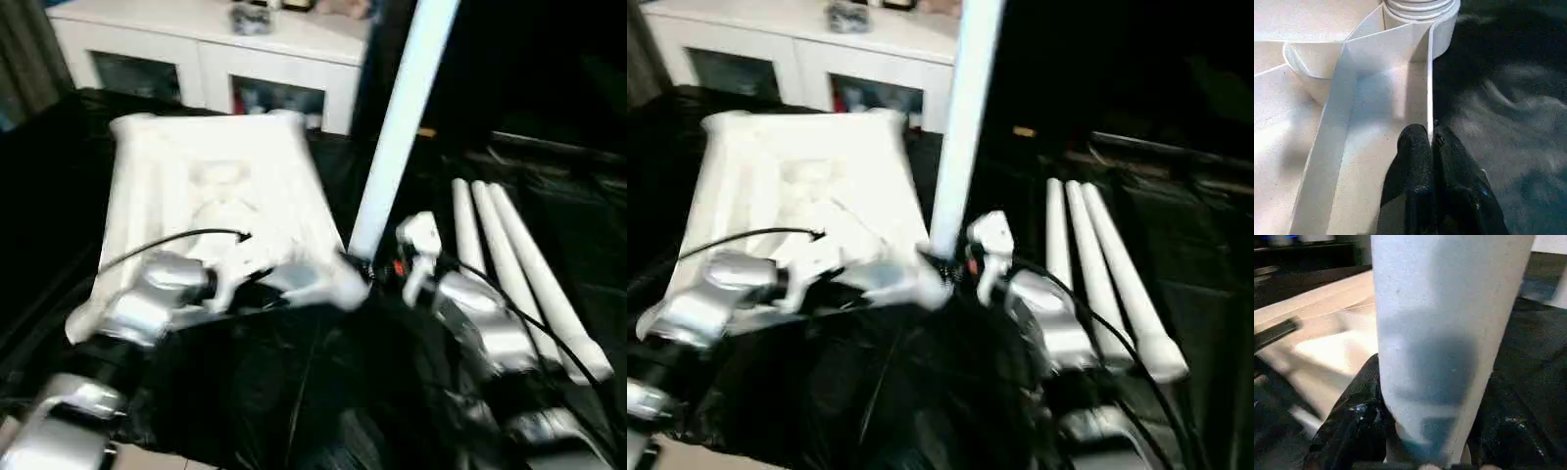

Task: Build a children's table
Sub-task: Insert table leg to table base

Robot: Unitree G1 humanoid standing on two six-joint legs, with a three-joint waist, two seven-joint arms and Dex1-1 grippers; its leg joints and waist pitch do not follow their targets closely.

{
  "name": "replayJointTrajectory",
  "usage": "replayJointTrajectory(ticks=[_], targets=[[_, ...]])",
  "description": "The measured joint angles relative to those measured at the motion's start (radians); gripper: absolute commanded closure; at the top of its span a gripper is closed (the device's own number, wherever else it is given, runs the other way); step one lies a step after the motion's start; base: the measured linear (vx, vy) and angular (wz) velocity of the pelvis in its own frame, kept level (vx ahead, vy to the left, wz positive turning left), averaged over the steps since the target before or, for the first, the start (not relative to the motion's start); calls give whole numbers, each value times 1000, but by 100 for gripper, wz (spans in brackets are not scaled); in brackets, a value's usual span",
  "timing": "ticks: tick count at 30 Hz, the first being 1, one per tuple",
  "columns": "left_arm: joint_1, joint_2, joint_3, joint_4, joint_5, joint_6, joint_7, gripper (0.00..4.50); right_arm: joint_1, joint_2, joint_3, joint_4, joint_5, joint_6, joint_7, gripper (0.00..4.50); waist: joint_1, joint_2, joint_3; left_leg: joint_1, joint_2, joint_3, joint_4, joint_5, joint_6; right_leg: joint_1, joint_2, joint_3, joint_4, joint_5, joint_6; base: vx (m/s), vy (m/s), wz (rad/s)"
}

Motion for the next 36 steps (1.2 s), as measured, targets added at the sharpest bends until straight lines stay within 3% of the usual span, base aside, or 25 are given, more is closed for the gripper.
replayJointTrajectory(ticks=[6,19,20,22,23,25,27,28,36], targets=[[42,-114,17,-130,39,169,191,450,-71,56,-42,81,-21,0,-197,264,-3,5,2,-4,1,0,-2,1,-1,-1,0,-2,1,4,-6,0,0,0],[49,-138,8,-156,76,184,245,450,-112,102,-54,130,-63,-20,-300,264,-10,8,1,-3,3,-1,-6,1,-3,-1,0,-7,0,2,-6,0,0,0],[49,-138,8,-157,76,188,245,450,-113,105,-54,134,-63,-25,-303,229,-11,8,1,-3,3,-1,-6,1,-3,-1,0,-7,0,1,-6,0,0,0],[49,-137,9,-165,78,200,246,450,-119,112,-61,151,-62,-39,-304,229,-14,8,1,-3,3,-1,-6,1,-3,-1,0,-7,0,1,-6,0,0,0],[49,-137,9,-169,78,206,246,450,-123,118,-63,158,-60,-41,-304,191,-16,8,1,-4,3,-1,-6,1,-3,-2,0,-7,-1,2,-6,0,0,0],[49,-137,7,-178,79,207,245,450,-119,121,-67,187,-59,-35,-306,189,-16,8,1,-7,3,-2,-6,1,-3,-3,0,-9,-1,2,-6,0,0,0],[51,-134,5,-190,76,201,232,450,-113,120,-75,190,-53,-43,-300,184,-13,11,3,-12,3,-2,-5,2,-3,-10,0,-9,-1,2,-7,0,0,0],[51,-133,4,-193,76,198,229,450,-114,119,-77,190,-52,-44,-299,151,-12,12,3,-13,3,-2,-5,2,-3,-11,0,-9,-1,2,-7,0,0,0],[52,-89,-8,-193,53,125,140,450,-71,83,-69,173,-45,-54,-173,92,9,22,11,-16,4,-2,-6,5,2,-13,0,-13,0,0,-11,0,0,0]])
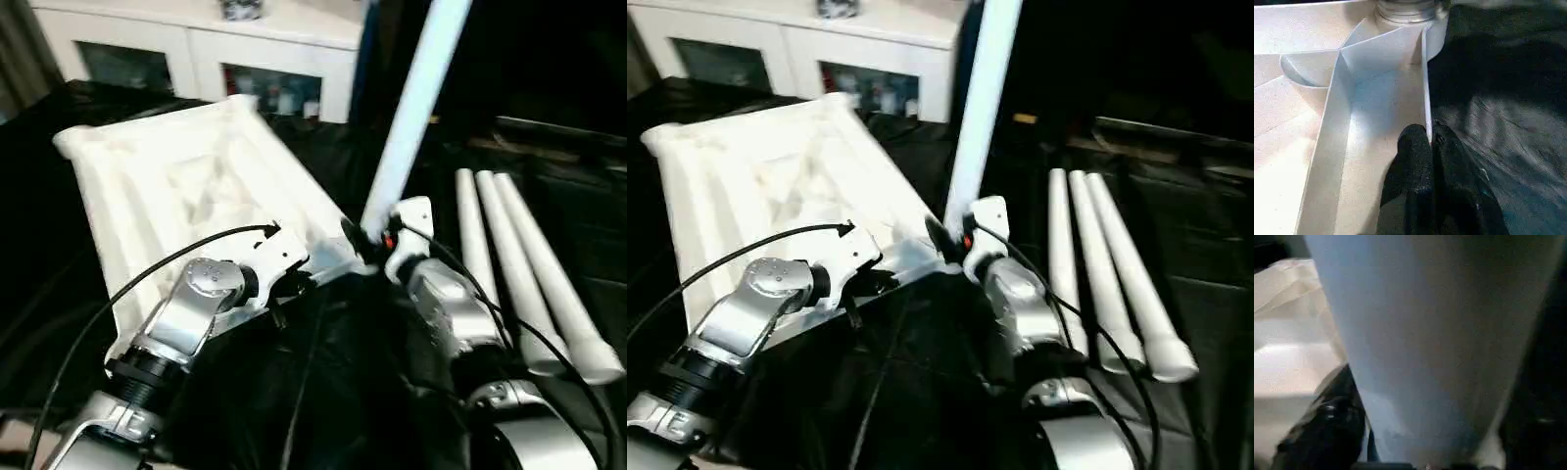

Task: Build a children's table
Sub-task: Insert table leg to table base

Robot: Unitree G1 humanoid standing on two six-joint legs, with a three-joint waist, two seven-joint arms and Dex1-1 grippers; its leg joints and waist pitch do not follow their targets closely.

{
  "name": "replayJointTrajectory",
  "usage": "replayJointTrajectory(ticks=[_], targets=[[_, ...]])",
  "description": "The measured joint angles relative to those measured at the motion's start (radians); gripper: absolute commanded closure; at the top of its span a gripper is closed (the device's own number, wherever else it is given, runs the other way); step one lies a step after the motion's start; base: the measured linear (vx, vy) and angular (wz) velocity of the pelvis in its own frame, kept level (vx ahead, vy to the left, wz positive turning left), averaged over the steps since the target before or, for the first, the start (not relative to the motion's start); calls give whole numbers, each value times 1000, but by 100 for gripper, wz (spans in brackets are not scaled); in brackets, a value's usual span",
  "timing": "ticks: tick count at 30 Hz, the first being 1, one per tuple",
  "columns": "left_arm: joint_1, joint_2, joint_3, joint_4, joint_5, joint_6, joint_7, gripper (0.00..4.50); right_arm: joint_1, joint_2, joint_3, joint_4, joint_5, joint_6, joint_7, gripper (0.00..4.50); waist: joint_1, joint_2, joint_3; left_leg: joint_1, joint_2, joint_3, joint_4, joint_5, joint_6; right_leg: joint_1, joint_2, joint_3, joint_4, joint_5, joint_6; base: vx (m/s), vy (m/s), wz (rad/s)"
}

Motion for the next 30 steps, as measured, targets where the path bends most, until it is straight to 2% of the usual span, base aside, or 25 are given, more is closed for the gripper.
replayJointTrajectory(ticks=[1,5,12,19,25,30], targets=[[1,14,-3,0,-6,-19,-18,450,20,-13,11,-24,3,1,33,79,3,1,1,-1,0,0,0,0,0,0,0,0,0,0,0,0,0,0],[2,41,-5,7,-11,-62,-65,450,50,-48,36,-67,6,18,130,79,7,3,3,-4,0,0,1,1,2,-3,0,0,1,0,0,0,0,0],[5,115,-15,27,-50,-144,-218,450,157,-175,118,-260,41,66,390,79,21,3,3,-4,1,0,2,1,2,-2,0,-1,1,0,0,0,0,0],[8,143,-33,41,-65,-193,-304,450,185,-228,168,-343,40,92,514,146,21,3,3,0,2,0,3,2,2,2,0,-1,3,0,0,0,0,0],[7,152,-33,66,-76,-224,-330,450,205,-227,162,-369,62,143,529,168,22,4,3,2,2,0,3,2,2,3,0,-1,3,0,0,0,0,0],[7,153,-31,70,-76,-229,-330,450,233,-199,125,-369,92,151,507,172,24,5,2,2,2,0,3,2,2,4,0,-1,3,0,0,0,0,0]])
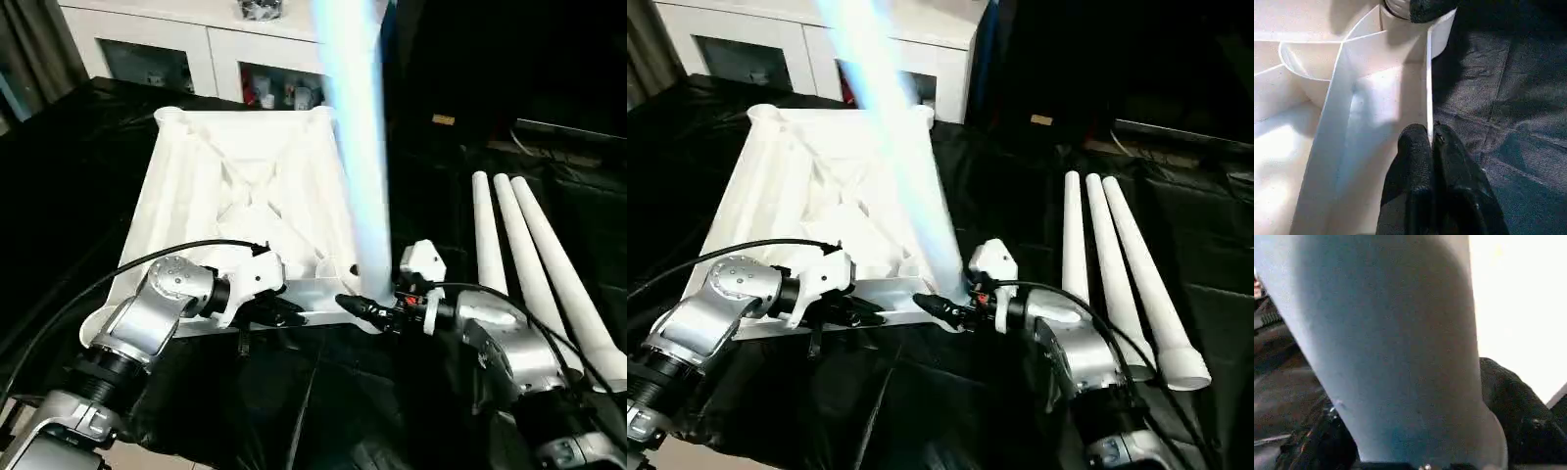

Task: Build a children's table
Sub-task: Insert table leg to table base

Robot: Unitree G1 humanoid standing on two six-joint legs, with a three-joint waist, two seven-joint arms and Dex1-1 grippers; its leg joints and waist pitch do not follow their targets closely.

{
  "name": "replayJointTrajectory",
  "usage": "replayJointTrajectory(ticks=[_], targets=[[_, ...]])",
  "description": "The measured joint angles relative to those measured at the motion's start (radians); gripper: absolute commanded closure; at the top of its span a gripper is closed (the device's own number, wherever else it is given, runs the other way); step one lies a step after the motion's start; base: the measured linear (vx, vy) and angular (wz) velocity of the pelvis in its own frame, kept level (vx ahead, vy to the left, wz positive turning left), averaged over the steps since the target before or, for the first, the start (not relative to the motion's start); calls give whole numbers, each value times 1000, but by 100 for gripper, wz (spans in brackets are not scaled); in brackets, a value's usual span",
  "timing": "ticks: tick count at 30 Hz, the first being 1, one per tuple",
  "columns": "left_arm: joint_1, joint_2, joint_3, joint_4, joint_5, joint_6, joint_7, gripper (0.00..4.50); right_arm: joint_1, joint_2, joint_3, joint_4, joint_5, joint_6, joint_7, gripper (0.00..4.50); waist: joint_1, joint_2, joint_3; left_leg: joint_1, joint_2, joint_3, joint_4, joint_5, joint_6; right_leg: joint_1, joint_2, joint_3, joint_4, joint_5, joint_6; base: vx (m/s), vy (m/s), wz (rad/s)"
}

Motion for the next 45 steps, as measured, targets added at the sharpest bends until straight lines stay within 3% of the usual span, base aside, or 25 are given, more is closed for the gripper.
replayJointTrajectory(ticks=[8,10,12,14,19,23,24,32,36,45], targets=[[23,-16,18,1,-4,-27,25,450,37,53,-43,8,33,-21,-64,172,1,14,0,0,0,0,2,0,-1,0,0,0,2,0,0,0,0,0],[33,-19,30,0,-15,-23,29,395,40,59,-50,8,38,-20,-71,172,0,18,1,0,0,0,2,0,-1,0,0,0,3,0,0,0,0,0],[40,-30,74,-12,-87,-8,20,395,46,67,-56,8,50,-19,-73,172,0,20,2,0,0,0,2,0,-3,-1,0,0,4,0,0,0,0,0],[33,-35,122,-82,-177,32,-10,360,45,78,-55,8,53,-18,-73,172,0,20,2,1,1,0,2,-1,-4,0,0,-1,4,0,0,0,0,0],[0,-28,198,-124,-280,113,-36,329,45,86,-51,8,55,-17,-71,172,-5,22,2,1,1,0,2,0,-4,0,0,-1,5,0,0,0,0,0],[-23,-100,230,-120,-330,159,-4,295,42,80,-56,8,57,-7,-64,172,-3,21,2,0,1,0,5,1,-2,-1,0,-1,5,1,-1,0,0,0],[-35,-116,229,-121,-339,165,6,274,39,81,-54,8,57,-4,-63,172,-3,21,3,0,1,0,5,1,-2,-1,0,-1,5,1,-1,0,0,0],[-120,-265,232,-63,-368,205,124,225,31,75,-48,8,61,4,-45,173,-6,22,3,-1,1,0,5,2,-1,-2,0,-1,6,1,-2,0,0,0],[-122,-291,232,-66,-401,257,118,192,31,73,-56,8,66,4,-40,173,-5,22,3,-2,1,-1,6,2,0,-2,0,-1,6,1,-2,0,0,0],[-141,-322,169,-66,-411,258,75,123,29,74,-47,5,66,15,-39,173,-1,24,4,-2,1,-1,8,2,1,-1,0,-1,7,2,-2,0,0,0]])
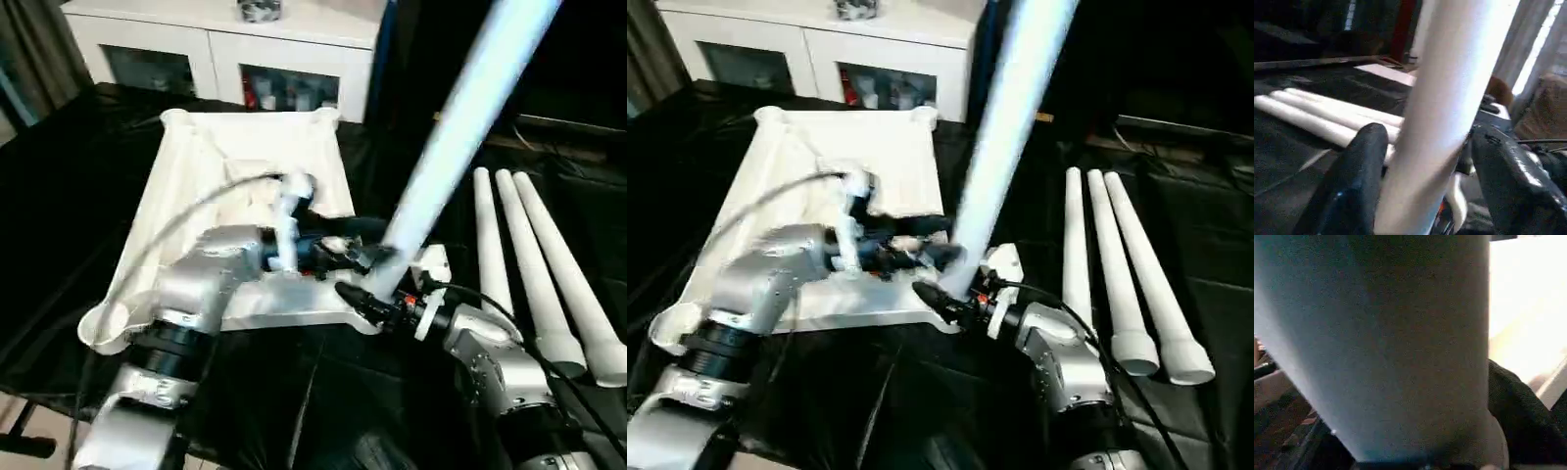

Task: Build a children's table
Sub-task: Insert table leg to table base

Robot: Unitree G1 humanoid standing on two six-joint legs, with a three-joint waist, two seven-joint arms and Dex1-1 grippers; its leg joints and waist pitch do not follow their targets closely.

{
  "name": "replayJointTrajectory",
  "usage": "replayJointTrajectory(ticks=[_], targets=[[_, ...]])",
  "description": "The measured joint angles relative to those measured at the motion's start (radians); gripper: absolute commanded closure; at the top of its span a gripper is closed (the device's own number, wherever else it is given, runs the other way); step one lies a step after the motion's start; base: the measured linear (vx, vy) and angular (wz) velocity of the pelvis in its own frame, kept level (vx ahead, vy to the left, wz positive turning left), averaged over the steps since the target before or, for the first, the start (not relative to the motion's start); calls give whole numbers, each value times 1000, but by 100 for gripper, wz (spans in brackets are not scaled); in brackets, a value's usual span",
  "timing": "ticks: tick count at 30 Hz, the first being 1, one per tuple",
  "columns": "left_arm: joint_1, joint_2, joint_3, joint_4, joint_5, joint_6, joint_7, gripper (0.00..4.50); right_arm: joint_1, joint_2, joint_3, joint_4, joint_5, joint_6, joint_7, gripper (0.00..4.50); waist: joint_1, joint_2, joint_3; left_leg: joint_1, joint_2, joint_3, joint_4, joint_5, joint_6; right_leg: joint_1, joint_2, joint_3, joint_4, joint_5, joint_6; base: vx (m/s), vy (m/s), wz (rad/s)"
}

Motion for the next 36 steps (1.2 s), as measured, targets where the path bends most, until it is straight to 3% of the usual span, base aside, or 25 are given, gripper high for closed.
replayJointTrajectory(ticks=[9,11,14,17,19,22,25,27,30,36], targets=[[-27,-31,17,18,16,-44,27,68,0,-10,9,0,-10,7,6,174,-2,2,0,-1,0,0,1,0,0,0,0,0,1,0,0,0,0,0],[-32,-33,17,23,9,-44,28,105,0,-9,10,0,-11,7,7,174,-2,2,0,0,0,0,1,0,0,0,0,0,1,0,0,0,0,0],[-32,-40,15,23,2,-45,28,109,0,-9,11,-1,-11,6,8,174,-1,2,0,0,0,0,1,0,0,0,0,0,2,0,0,0,0,0],[-32,-39,13,26,3,-53,29,150,0,-10,11,-1,-11,6,9,174,-1,2,0,0,0,0,1,0,0,0,0,0,2,0,0,0,0,0],[-32,-40,12,28,8,-60,31,143,0,-10,10,-1,-11,7,8,174,-1,2,0,0,0,0,1,0,0,0,0,0,2,0,0,0,0,0],[-32,-40,-6,50,50,-86,48,193,0,-11,11,-1,-13,7,4,174,-1,2,0,0,0,0,1,0,0,0,0,0,2,0,0,0,0,0],[-35,-40,-28,65,70,-108,52,186,0,-12,9,-1,-15,7,-6,174,-1,2,0,0,0,0,2,0,1,1,0,0,2,0,0,0,0,0],[-40,-38,-34,72,84,-113,65,227,0,-12,9,-1,-22,2,-19,174,-1,3,0,1,0,0,2,1,1,1,0,0,3,0,0,0,0,0],[-48,-39,-50,78,113,-137,81,232,0,-12,7,-1,-22,2,-31,102,0,4,-1,2,0,0,2,1,1,2,0,0,3,1,-1,0,0,0],[-80,-45,-46,123,137,-154,133,255,7,-31,-6,-38,-15,17,-30,56,-9,9,0,4,0,-1,2,-2,-4,9,0,0,2,1,-1,0,0,0]])
